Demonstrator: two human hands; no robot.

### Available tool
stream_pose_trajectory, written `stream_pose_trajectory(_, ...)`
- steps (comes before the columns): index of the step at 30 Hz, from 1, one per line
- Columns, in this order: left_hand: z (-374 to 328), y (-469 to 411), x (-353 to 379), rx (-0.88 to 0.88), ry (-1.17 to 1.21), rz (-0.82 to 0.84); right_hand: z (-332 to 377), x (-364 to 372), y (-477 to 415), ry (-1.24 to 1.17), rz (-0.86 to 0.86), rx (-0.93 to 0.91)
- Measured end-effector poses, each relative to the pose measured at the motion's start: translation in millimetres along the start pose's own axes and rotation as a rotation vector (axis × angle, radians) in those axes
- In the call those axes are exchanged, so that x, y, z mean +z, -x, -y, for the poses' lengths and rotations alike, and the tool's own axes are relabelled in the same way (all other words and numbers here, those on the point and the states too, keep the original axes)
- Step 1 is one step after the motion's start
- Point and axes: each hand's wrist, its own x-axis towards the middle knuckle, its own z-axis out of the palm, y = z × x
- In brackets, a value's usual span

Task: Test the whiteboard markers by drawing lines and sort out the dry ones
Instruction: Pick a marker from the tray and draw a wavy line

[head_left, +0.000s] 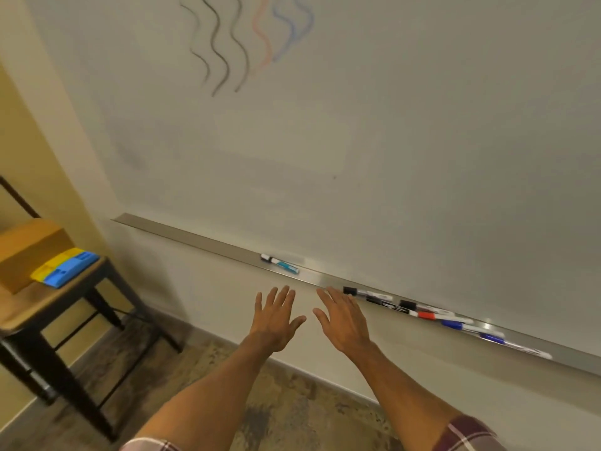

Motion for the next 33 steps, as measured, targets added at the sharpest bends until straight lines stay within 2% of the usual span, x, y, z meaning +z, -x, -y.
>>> stream_pose_trajectory(8,104.2,-1.9,-10.1,-0.030,0.007,-0.018,85.2,20.3,-54.3,0.018,-0.013,-0.024)
stream_pose_trajectory(14,155.8,-17.2,-11.5,-0.062,0.011,-0.020,126.4,32.3,-89.4,0.030,0.001,-0.033)
stream_pose_trajectory(20,172.9,-53.8,-11.3,-0.047,0.007,-0.007,133.7,49.0,-121.9,0.027,0.032,-0.023)
stream_pose_trajectory(26,182.8,-103.4,-4.3,-0.006,0.032,-0.009,120.4,72.0,-167.0,0.001,-0.014,-0.021)
stream_pose_trajectory(33,184.0,-149.7,9.9,0.011,0.029,0.095,112.9,93.9,-202.8,0.003,0.006,0.011)
